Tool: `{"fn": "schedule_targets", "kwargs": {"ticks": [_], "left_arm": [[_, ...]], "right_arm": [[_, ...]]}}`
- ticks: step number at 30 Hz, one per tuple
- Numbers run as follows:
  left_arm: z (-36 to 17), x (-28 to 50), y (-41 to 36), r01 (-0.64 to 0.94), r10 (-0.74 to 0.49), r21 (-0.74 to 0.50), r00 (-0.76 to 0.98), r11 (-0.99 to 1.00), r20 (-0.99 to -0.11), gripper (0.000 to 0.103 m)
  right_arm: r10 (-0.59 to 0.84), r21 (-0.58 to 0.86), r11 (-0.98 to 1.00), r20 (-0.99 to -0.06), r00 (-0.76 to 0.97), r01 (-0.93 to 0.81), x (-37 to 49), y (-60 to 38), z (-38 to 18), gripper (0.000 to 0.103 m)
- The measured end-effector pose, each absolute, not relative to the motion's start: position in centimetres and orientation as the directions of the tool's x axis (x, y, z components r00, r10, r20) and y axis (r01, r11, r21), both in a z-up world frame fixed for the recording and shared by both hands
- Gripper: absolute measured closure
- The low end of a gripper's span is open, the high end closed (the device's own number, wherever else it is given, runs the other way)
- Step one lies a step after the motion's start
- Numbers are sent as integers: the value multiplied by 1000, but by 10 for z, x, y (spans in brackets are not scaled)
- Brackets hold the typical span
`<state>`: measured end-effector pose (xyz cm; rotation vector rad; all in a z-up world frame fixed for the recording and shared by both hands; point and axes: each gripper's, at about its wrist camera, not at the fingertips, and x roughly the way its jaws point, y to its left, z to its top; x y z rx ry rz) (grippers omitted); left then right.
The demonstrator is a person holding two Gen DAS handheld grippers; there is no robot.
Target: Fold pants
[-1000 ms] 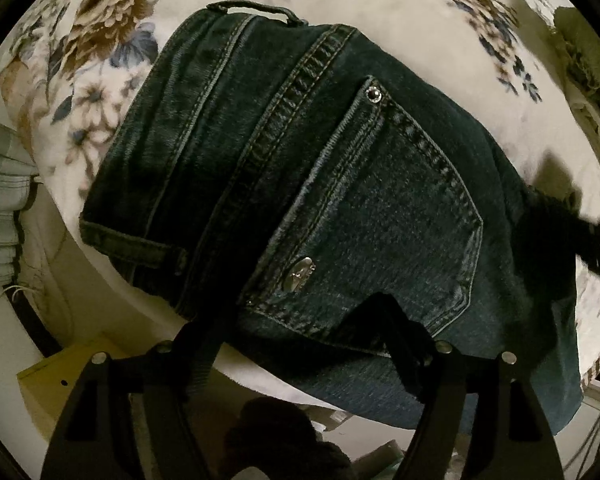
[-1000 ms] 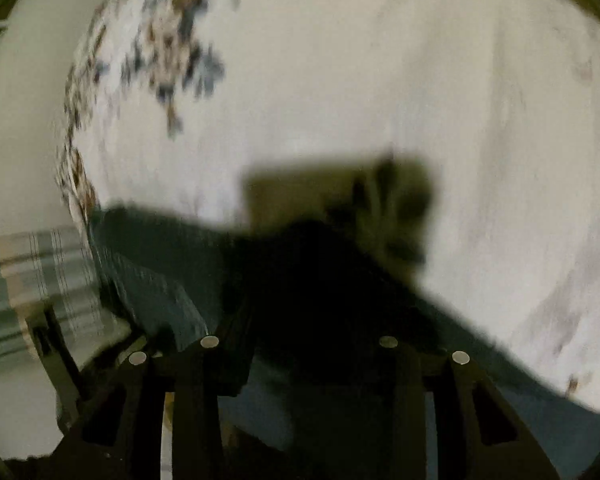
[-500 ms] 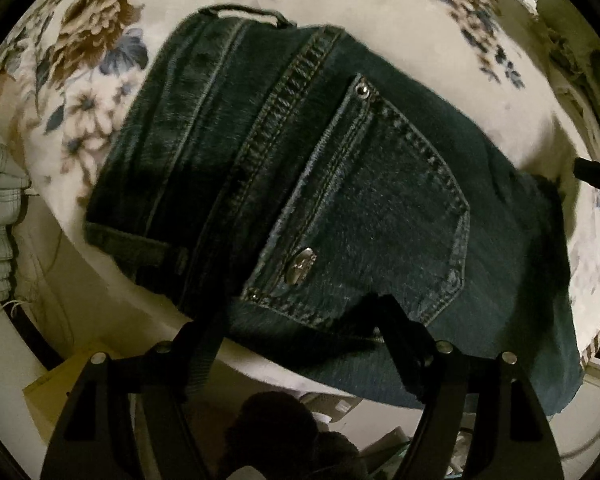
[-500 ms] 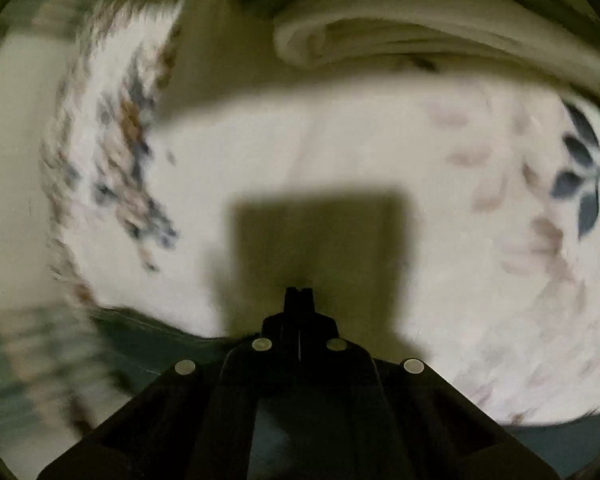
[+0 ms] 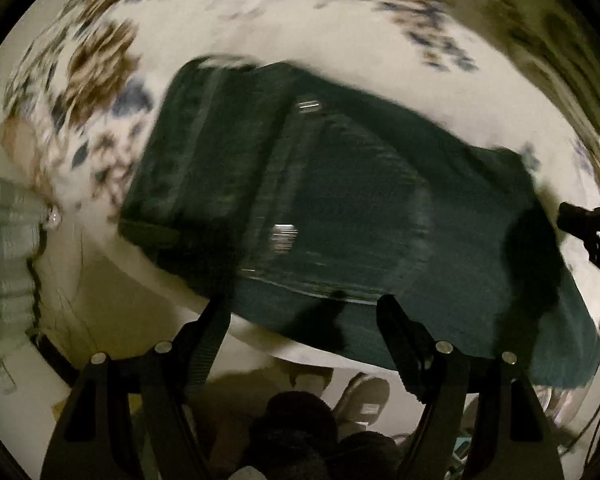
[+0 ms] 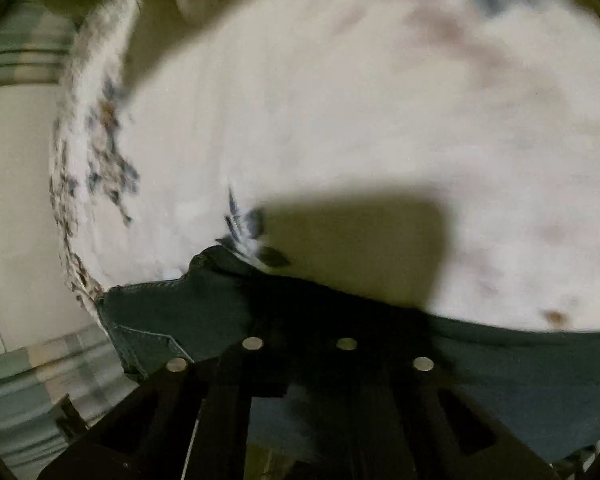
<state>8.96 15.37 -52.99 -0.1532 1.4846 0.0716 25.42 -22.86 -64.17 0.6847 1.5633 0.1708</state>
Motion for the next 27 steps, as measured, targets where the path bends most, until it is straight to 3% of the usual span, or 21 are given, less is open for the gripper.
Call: {"fn": "schedule_targets", "kwargs": {"ticks": [1, 2, 3, 6, 11, 15, 18, 20, 27], "left_arm": [[-527, 90, 144, -122, -56, -67, 92, 990, -994, 29], [-520, 87, 125, -92, -70, -80, 102, 993, -992, 29], [-517, 87, 112, -68, -81, -89, 111, 994, -991, 29], [-516, 85, 63, 18, -119, -118, 106, 993, -987, 29], [-527, 80, -38, 162, -156, -142, 77, 977, -985, 29], [-548, 78, -107, 235, -150, -135, 49, 963, -987, 29], [-579, 80, -137, 262, -97, -88, 20, 961, -995, 29], [-595, 80, -143, 255, -71, -67, 7, 965, -997, 20], [-597, 75, -143, 231, -73, -63, 35, 971, -997, 11]], "right_arm": [[554, 546, 765, -828, 84, 341, 239, -246, -633, 75], [569, 574, 734, -812, 132, 364, 221, -267, -623, 51], [552, 573, 724, -815, 174, 384, 203, -288, -615, 41], [447, 531, 699, -847, 287, 478, 137, -349, -597, 41], [246, 480, 434, -877, 412, 763, 0, -493, -597, 41], [109, 448, 265, -894, 435, 854, -82, -579, -615, 41], [81, 457, 165, -889, 450, 874, -117, -618, -644, 41], [98, 489, 93, -871, 481, 867, -133, -643, -668, 41], [91, 675, 14, -735, 672, 737, -149, -676, -697, 42]]}}
